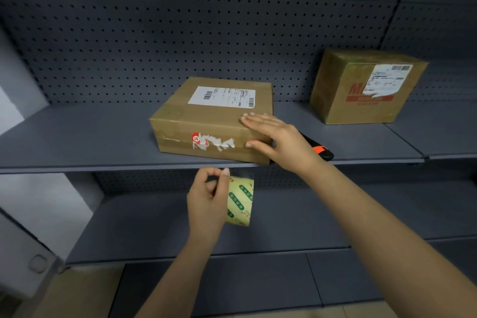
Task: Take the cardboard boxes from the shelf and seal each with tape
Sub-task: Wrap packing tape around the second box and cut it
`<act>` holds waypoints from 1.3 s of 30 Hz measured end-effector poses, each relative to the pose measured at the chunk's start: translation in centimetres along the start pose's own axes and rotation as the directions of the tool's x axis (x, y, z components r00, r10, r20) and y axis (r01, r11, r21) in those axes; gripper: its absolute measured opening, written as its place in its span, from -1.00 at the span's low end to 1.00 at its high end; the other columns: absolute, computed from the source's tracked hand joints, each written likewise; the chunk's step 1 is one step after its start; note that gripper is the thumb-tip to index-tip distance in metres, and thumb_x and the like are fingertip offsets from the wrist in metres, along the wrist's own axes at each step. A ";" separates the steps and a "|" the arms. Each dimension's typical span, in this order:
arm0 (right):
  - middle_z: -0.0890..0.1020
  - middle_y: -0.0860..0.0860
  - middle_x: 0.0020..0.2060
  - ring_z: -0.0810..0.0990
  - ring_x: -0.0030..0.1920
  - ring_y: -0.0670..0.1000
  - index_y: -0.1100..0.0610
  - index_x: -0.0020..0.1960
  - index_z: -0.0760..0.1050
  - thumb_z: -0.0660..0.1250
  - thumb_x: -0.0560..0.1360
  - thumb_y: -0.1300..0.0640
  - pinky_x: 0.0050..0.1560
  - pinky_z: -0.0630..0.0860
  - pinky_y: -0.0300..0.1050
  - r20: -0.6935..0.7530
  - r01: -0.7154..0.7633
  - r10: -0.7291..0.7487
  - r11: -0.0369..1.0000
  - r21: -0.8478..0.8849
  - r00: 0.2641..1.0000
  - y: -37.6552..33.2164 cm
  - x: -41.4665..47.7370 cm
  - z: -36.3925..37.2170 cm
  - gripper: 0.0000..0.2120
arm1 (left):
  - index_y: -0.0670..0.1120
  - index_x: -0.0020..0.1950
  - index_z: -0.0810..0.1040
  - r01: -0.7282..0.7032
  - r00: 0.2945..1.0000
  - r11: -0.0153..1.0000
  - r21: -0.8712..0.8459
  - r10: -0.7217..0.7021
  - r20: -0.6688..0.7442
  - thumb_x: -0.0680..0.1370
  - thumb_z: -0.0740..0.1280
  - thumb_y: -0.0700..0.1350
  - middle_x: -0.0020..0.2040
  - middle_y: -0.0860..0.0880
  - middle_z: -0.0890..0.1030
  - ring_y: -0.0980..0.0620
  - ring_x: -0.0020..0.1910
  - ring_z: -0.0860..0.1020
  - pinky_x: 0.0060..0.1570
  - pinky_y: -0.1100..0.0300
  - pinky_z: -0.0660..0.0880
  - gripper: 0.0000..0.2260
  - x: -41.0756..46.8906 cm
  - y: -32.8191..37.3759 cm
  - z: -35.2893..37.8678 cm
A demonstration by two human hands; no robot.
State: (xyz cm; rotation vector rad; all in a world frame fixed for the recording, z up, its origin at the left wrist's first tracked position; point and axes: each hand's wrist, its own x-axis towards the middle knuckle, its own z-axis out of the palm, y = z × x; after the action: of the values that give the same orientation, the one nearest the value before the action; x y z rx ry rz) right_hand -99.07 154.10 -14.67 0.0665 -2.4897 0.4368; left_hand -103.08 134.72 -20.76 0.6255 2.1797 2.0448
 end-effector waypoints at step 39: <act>0.38 -0.17 0.44 0.24 0.45 -0.28 0.00 0.44 0.41 0.40 0.51 0.31 0.53 0.12 -0.18 0.375 -0.107 0.063 0.990 0.097 0.925 -8.2 3.5 -0.2 -0.45 | -0.06 -0.15 0.46 0.002 0.999 0.996 -0.086 -0.005 -0.041 0.60 0.35 -0.03 -0.40 -0.20 0.59 -0.10 -0.38 0.57 -0.41 0.17 0.45 -0.83 0.4 0.7 -7.5</act>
State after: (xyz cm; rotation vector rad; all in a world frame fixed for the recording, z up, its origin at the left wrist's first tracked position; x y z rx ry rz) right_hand -100.63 146.61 -10.06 0.0949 -2.8452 0.6585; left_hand -105.76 127.84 -19.23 0.5748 2.0987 2.1550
